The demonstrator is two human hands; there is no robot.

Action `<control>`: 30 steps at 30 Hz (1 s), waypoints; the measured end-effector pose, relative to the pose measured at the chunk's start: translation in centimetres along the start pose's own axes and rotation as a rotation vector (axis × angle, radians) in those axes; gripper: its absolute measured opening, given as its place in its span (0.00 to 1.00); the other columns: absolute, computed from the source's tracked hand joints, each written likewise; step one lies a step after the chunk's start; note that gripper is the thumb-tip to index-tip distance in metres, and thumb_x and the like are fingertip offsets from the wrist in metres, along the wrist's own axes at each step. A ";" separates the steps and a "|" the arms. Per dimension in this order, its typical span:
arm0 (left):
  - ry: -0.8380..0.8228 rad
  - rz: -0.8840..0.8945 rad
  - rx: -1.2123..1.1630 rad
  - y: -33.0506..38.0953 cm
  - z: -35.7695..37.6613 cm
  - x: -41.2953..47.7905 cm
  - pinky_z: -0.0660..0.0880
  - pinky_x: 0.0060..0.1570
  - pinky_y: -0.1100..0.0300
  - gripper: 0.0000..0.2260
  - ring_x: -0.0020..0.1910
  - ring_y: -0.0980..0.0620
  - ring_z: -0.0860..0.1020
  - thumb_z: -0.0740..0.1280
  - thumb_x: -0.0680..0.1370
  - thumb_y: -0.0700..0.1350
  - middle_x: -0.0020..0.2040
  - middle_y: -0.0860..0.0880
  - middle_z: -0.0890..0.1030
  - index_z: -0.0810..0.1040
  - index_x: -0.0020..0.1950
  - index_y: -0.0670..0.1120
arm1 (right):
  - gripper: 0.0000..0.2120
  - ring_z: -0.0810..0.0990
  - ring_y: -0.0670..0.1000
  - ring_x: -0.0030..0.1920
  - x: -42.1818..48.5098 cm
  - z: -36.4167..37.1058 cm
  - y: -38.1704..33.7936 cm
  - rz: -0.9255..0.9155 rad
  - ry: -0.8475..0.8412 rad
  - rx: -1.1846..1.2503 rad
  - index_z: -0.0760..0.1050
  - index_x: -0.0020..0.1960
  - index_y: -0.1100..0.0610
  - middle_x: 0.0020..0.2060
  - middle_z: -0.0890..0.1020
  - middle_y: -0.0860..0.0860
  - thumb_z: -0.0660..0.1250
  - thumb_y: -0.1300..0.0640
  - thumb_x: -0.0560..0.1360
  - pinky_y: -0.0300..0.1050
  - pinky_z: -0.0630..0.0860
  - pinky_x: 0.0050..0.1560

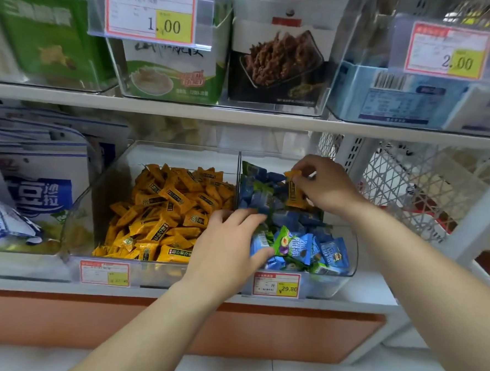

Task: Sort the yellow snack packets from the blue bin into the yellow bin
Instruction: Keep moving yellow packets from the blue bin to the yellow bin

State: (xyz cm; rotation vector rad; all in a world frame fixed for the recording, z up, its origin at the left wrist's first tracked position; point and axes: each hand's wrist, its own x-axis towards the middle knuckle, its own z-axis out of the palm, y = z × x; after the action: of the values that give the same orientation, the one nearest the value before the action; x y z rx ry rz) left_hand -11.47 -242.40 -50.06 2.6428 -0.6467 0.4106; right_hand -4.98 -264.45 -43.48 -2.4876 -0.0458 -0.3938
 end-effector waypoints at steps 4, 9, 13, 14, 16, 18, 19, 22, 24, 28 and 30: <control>0.027 -0.012 -0.106 0.2 -1.1 -0.3 0.72 0.62 0.57 0.27 0.68 0.52 0.68 0.67 0.77 0.61 0.73 0.59 0.67 0.67 0.74 0.57 | 0.06 0.85 0.52 0.36 -2.0 0.9 -3.3 0.139 0.105 0.523 0.75 0.43 0.52 0.42 0.82 0.53 0.69 0.59 0.77 0.44 0.82 0.37; 0.111 -0.067 -0.164 -0.5 -2.9 -1.9 0.72 0.59 0.61 0.21 0.65 0.58 0.71 0.67 0.78 0.57 0.68 0.59 0.71 0.72 0.69 0.56 | 0.08 0.86 0.55 0.42 0.1 3.7 -9.6 0.262 -0.073 0.836 0.76 0.54 0.58 0.48 0.84 0.59 0.71 0.60 0.77 0.46 0.83 0.44; 0.103 -0.102 -0.199 -1.0 -3.9 -2.3 0.71 0.57 0.63 0.17 0.62 0.59 0.73 0.68 0.77 0.55 0.63 0.59 0.74 0.74 0.66 0.56 | 0.08 0.84 0.53 0.51 -0.6 2.7 -9.2 0.171 -0.082 0.599 0.80 0.56 0.50 0.52 0.84 0.52 0.69 0.53 0.77 0.48 0.81 0.54; 0.100 -0.089 -0.197 -0.8 -3.9 -2.3 0.71 0.58 0.63 0.17 0.62 0.58 0.73 0.68 0.77 0.55 0.63 0.59 0.74 0.75 0.66 0.55 | 0.05 0.83 0.50 0.50 -1.6 1.8 -8.1 0.119 -0.049 0.496 0.81 0.53 0.47 0.49 0.85 0.48 0.69 0.53 0.77 0.47 0.81 0.53; 0.109 -0.028 -0.171 -0.1 -3.8 -2.2 0.72 0.59 0.62 0.16 0.62 0.58 0.73 0.68 0.77 0.54 0.62 0.59 0.75 0.75 0.65 0.54 | 0.04 0.82 0.43 0.43 -3.9 -0.4 -5.2 0.041 -0.005 0.284 0.81 0.49 0.45 0.43 0.84 0.41 0.68 0.53 0.77 0.40 0.79 0.43; 0.115 0.053 -0.165 1.0 -3.4 -2.1 0.73 0.60 0.61 0.16 0.63 0.58 0.72 0.67 0.78 0.53 0.63 0.58 0.76 0.76 0.65 0.54 | 0.06 0.80 0.38 0.42 -5.8 -2.7 -2.4 -0.005 -0.002 0.077 0.80 0.49 0.43 0.43 0.83 0.38 0.67 0.54 0.77 0.34 0.73 0.41; 0.106 0.093 -0.175 1.7 -3.1 -2.0 0.73 0.60 0.60 0.17 0.64 0.57 0.72 0.67 0.78 0.53 0.64 0.58 0.75 0.75 0.66 0.54 | 0.07 0.80 0.39 0.44 -6.6 -3.7 -1.0 -0.018 0.010 0.001 0.80 0.50 0.44 0.45 0.82 0.39 0.67 0.54 0.76 0.35 0.72 0.43; 0.004 0.209 -0.162 3.7 -1.4 -1.3 0.68 0.67 0.58 0.22 0.72 0.55 0.66 0.63 0.80 0.55 0.72 0.56 0.70 0.68 0.74 0.56 | 0.08 0.79 0.46 0.47 -7.5 -5.5 2.2 -0.028 0.069 -0.128 0.82 0.53 0.51 0.48 0.82 0.45 0.69 0.58 0.75 0.39 0.69 0.46; -0.086 0.242 -0.081 4.9 0.1 -0.7 0.61 0.72 0.53 0.24 0.75 0.50 0.62 0.59 0.82 0.58 0.77 0.53 0.65 0.62 0.78 0.58 | 0.09 0.79 0.48 0.50 -6.9 -5.6 3.1 -0.063 0.043 -0.228 0.82 0.55 0.52 0.50 0.81 0.47 0.68 0.58 0.76 0.39 0.69 0.49; -0.133 0.199 0.148 5.7 2.6 0.6 0.58 0.72 0.49 0.24 0.73 0.46 0.65 0.51 0.82 0.62 0.77 0.51 0.66 0.59 0.78 0.59 | 0.12 0.78 0.49 0.57 -3.3 -4.2 2.6 -0.169 -0.179 -0.420 0.79 0.60 0.48 0.57 0.81 0.45 0.65 0.55 0.78 0.44 0.73 0.56; -0.101 0.143 0.155 5.4 3.3 1.4 0.61 0.69 0.51 0.23 0.70 0.49 0.69 0.51 0.82 0.63 0.73 0.54 0.70 0.63 0.76 0.60 | 0.11 0.79 0.49 0.55 -1.0 -3.3 2.2 -0.192 -0.291 -0.472 0.79 0.59 0.47 0.55 0.82 0.45 0.65 0.54 0.78 0.47 0.75 0.55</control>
State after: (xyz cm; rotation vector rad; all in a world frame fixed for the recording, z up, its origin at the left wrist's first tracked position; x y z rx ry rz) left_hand -12.34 -248.74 -50.88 2.7878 -0.8731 0.3831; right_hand -6.51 -268.12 -42.53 -3.0030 -0.3477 -0.1231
